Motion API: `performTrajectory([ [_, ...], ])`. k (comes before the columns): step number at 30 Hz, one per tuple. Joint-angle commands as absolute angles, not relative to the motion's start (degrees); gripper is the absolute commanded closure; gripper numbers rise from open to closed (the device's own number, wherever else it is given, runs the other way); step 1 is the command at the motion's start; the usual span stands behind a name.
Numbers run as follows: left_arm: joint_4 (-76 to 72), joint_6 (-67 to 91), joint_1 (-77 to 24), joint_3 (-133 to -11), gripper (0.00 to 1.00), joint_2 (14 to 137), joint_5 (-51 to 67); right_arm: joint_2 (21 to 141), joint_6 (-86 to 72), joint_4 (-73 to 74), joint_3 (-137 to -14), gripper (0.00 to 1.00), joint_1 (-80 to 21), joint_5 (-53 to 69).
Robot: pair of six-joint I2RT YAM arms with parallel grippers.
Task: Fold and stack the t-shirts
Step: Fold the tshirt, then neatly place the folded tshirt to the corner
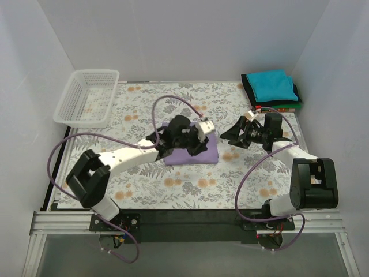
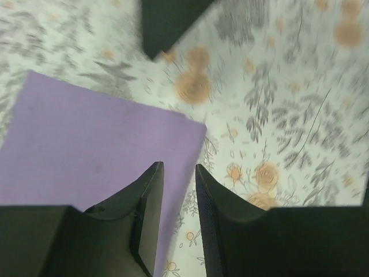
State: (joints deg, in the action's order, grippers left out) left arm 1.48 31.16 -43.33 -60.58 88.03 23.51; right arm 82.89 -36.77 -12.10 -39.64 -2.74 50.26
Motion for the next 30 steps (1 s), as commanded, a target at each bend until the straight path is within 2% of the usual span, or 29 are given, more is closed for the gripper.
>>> performTrajectory([
  [1,8.62,7.58,-52.63,-61.35,0.73,93.59,7.4,80.07,-29.79,-2.99,-39.29,0.02,-2.72,42.11],
  [3,7.83,5.63,-55.8,-62.22,0.7,97.11,4.93,80.24,-30.41,-2.55,-39.46,0.02,-2.64,41.05],
  [6,5.28,5.01,-57.12,-62.84,0.61,100.72,4.13,80.68,-32.25,-1.94,-39.38,0.02,-2.63,39.65],
  [20,-5.18,4.75,-59.68,-63.37,0.65,110.65,2.9,84.2,-38.23,-1.05,-37.18,0.02,-2.46,35.6],
  [22,-5.88,4.48,-60.12,-63.63,0.7,111.61,2.55,84.02,-38.32,-1.14,-36.83,0.02,-2.55,35.77],
  [25,-7.2,5.88,-60.12,-63.98,0.84,111.8,2.37,83.67,-39.46,-1.58,-35.42,0.02,-2.46,35.42],
  [26,-7.38,6.24,-60.03,-63.9,0.93,111.45,2.46,83.67,-40.68,-2.02,-34.81,0.02,-2.46,35.33],
  [28,-8.08,7.81,-59.94,-63.81,0.99,110.49,2.55,84.19,-42.44,-4.64,-32.79,0.02,-2.55,36.99],
  [30,-8.35,9.66,-59.68,-63.72,1.0,109.6,3.07,86.65,-44.65,-8.52,-32.26,0.02,-3.68,39.71],
])
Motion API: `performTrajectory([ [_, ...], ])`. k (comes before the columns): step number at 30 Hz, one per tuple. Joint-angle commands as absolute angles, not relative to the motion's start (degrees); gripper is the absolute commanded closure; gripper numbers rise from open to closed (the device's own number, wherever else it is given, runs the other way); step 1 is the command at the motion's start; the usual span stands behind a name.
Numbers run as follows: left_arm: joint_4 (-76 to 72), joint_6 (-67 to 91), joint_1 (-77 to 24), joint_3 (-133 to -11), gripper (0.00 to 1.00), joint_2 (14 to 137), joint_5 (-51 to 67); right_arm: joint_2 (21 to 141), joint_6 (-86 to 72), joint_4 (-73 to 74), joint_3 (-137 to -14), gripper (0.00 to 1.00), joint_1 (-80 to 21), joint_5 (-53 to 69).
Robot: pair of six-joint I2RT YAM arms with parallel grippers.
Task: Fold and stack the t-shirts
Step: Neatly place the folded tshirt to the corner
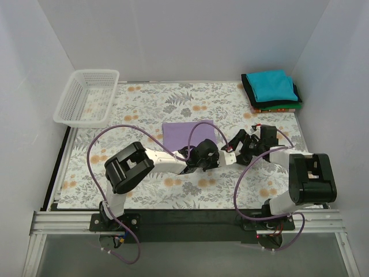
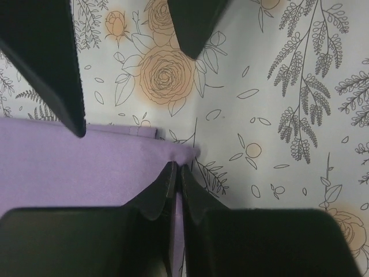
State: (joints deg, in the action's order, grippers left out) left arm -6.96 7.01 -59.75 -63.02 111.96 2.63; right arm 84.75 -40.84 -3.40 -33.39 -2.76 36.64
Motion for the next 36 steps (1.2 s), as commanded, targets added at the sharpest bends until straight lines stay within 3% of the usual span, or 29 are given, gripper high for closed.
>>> performTrajectory([
  [1,-8.35,11.76,-59.5,-63.89,1.0,108.64,3.86,87.62,-44.3,-8.61,-33.47,0.02,-4.13,39.81],
  [9,-5.28,20.12,-57.4,-67.23,1.0,106.52,7.2,95.35,-51.15,-15.11,-35.86,0.02,-7.99,42.01],
  [21,-2.38,28.3,-53.17,-71.63,1.0,106.17,10.81,97.82,-56.6,-20.03,-38.05,0.06,-11.51,36.84],
  [36,-0.88,33.4,-49.22,-74.62,1.0,106.88,16.17,105.29,-61.96,-31.63,-42.01,0.26,-15.64,28.21],
])
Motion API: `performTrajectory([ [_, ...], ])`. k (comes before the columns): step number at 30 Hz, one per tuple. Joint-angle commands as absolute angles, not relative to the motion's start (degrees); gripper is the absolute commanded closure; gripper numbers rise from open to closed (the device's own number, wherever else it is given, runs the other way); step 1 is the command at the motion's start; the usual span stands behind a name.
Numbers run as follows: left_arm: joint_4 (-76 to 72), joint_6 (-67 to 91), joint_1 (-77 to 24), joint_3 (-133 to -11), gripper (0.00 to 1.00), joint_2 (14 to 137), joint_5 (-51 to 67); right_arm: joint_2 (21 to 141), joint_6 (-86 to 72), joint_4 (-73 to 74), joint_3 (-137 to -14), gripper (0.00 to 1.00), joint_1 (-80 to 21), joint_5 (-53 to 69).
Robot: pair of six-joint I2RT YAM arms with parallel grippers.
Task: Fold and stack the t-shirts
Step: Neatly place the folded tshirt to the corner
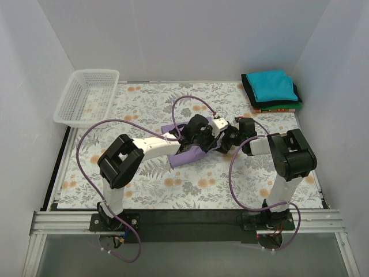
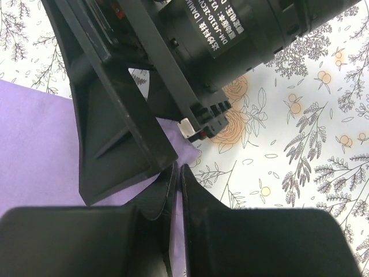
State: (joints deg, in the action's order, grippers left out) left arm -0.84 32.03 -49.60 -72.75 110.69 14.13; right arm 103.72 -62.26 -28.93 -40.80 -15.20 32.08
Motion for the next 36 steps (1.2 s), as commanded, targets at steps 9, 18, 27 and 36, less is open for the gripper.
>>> performTrajectory([
  [9,-1.05,34.01,-48.96,-74.79,1.0,107.75,17.49,108.01,-62.32,-35.6,-42.8,0.35,-16.7,25.49],
  [18,-1.05,34.1,-48.96,-74.27,1.0,107.58,18.02,111.36,-61.61,-37.44,-45.09,0.37,-16.88,24.52],
  [27,1.93,36.82,-46.95,-74.71,0.68,105.92,19.06,112.06,-52.22,-37.36,-49.48,0.99,-16.7,25.84],
  [36,12.47,37.27,-35.26,-68.73,0.53,87.46,21.54,107.4,-17.17,-15.95,-63.51,0.99,-15.56,19.09],
])
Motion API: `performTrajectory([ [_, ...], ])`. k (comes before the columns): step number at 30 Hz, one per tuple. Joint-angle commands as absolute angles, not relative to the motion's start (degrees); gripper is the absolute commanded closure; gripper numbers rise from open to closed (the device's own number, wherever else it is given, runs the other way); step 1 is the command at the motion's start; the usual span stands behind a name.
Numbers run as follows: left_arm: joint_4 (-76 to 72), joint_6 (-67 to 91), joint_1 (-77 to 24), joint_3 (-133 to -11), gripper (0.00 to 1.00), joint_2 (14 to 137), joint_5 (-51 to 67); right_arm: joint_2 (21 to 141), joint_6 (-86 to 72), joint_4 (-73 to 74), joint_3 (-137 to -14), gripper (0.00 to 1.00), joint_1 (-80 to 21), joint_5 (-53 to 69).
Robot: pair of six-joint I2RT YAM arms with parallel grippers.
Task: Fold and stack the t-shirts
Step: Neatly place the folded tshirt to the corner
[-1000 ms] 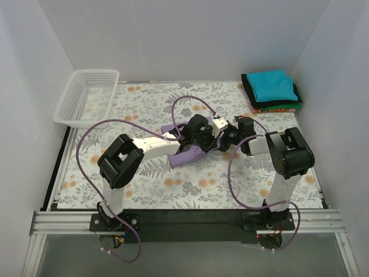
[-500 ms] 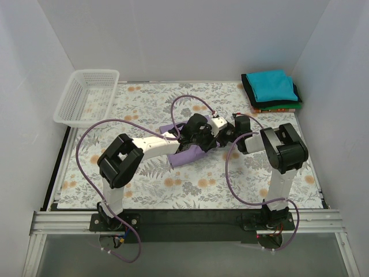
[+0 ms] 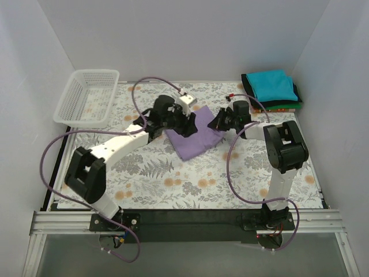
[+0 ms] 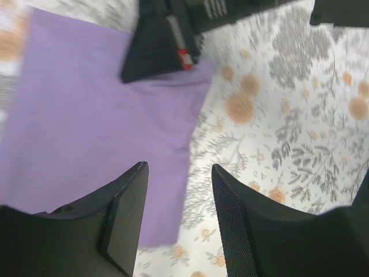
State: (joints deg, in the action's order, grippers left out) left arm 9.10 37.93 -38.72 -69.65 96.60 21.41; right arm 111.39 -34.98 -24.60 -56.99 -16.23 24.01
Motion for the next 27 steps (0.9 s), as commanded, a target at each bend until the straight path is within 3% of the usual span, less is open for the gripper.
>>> performTrajectory([
  [1,13.7,37.0,-34.55,-68.3,0.53,86.41,21.36,107.49,-14.35,-14.43,-64.85,0.99,-15.21,18.03],
  [10,15.38,38.93,-30.41,-64.16,0.52,78.23,18.01,112.41,11.23,-4.93,-80.13,0.99,-10.74,10.55],
  [20,16.61,38.41,-29.18,-63.02,0.53,77.34,19.24,120.41,21.17,2.63,-99.47,0.99,-3.78,8.17],
  [27,16.26,39.29,-29.27,-61.52,0.53,76.64,19.86,120.5,22.5,5.1,-105.9,0.99,-2.2,7.74],
])
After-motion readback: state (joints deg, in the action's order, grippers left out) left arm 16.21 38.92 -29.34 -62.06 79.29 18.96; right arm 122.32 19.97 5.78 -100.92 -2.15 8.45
